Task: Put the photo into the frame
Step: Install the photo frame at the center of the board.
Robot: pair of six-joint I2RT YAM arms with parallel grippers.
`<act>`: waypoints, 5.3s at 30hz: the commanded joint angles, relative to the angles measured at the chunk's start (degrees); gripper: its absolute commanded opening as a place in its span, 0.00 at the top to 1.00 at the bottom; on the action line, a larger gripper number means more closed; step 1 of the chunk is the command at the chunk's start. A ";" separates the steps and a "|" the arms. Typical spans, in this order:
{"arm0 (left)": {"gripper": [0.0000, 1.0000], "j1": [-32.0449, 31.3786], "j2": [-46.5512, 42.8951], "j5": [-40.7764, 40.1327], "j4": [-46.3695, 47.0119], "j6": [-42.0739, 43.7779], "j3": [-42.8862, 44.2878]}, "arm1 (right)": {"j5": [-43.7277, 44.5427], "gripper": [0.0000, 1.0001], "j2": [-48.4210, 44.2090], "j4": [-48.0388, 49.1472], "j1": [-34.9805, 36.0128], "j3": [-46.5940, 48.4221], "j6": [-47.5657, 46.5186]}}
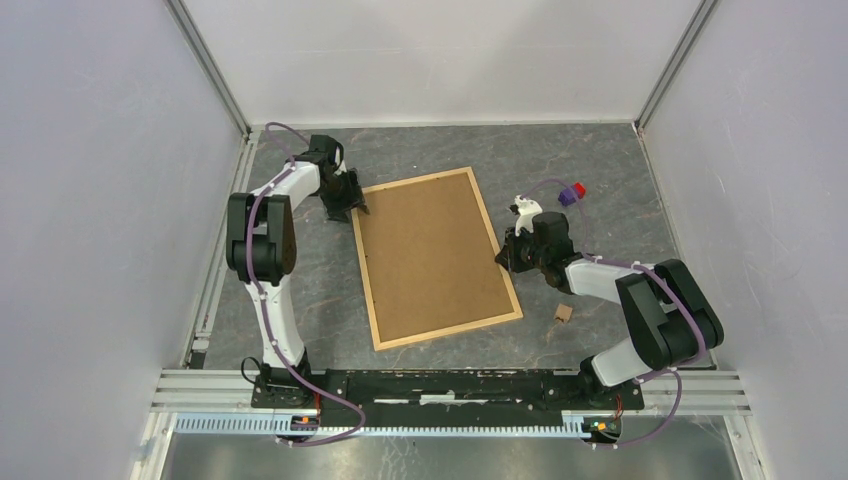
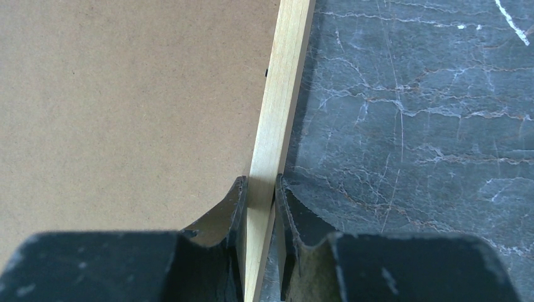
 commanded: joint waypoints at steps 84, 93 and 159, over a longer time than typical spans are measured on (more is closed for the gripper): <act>0.45 3.15 -5.99 4.76 8.89 0.13 -5.20 | -2.28 1.00 1.42 -8.74 1.19 -2.02 -1.57; 0.63 2.96 -4.82 1.57 8.37 0.14 -5.40 | -2.45 1.00 1.55 -8.70 1.19 -2.00 -1.57; 0.57 8.70 -5.07 10.84 12.56 -2.22 -12.40 | -3.75 1.00 2.10 -8.39 1.17 -2.02 -1.45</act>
